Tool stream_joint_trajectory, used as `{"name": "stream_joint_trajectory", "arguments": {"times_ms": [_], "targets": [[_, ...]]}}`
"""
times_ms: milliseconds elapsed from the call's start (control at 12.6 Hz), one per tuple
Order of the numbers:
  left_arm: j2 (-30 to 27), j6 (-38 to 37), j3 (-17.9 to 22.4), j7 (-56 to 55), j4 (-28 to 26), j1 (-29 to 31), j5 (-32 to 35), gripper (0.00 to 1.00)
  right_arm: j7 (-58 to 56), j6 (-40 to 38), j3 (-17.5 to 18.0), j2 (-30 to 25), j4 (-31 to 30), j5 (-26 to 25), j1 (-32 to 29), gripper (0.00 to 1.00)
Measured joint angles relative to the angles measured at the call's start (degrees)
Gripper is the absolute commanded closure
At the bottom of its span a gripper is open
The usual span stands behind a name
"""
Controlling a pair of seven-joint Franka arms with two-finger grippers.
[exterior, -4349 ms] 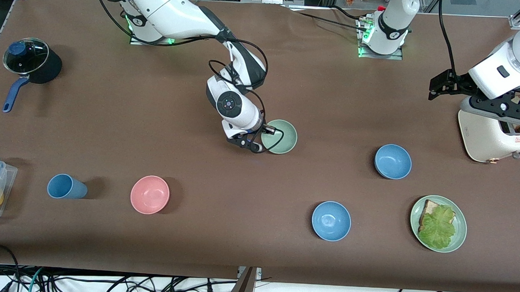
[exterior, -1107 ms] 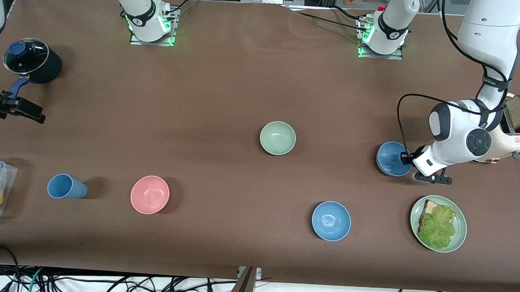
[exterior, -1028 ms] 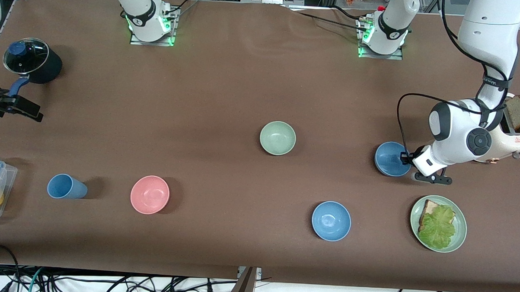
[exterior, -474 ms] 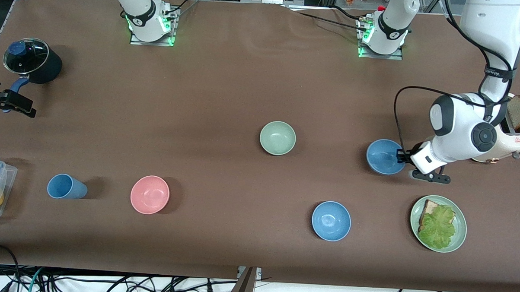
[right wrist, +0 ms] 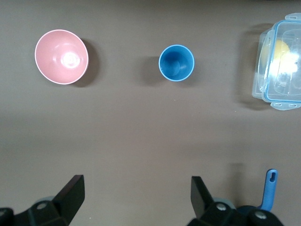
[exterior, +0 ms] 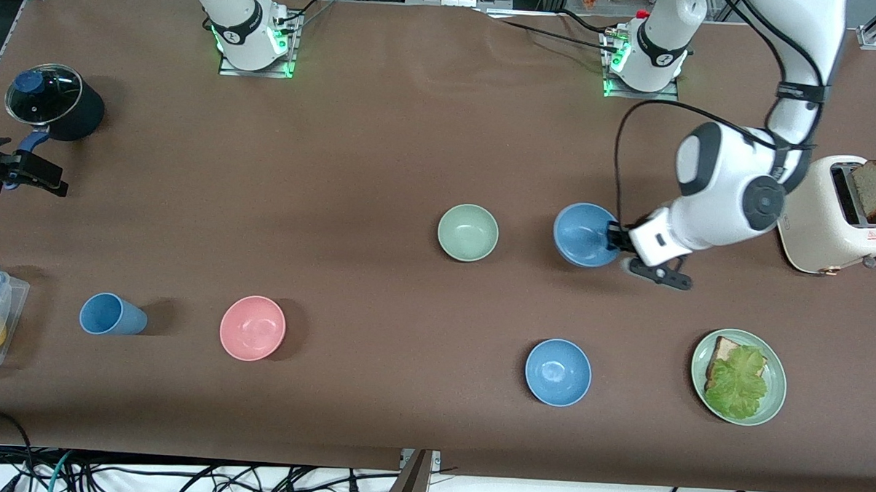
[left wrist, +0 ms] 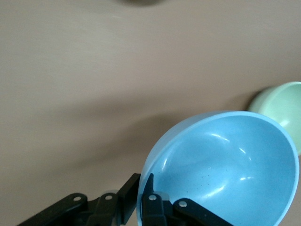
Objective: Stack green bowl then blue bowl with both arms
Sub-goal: 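Carry the light blue bowl with the left gripper over the green bowl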
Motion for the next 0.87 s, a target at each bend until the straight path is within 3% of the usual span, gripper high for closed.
{"name": "stream_joint_trajectory", "arguments": {"times_ms": [237,870], "targets": [[-0.7,-0.1,-0.4,-10.9,0.3,-7.5,0.0,1.0,0.0,0.0,0.0,0.0,0.0,0.0,0.0,0.0],[9.0,7.5,-3.6,-19.7,5.2,-13.7,-0.4,1.0,0.0,0.0,0.1,0.0,0.0,0.0,0.1,0.0]]}}
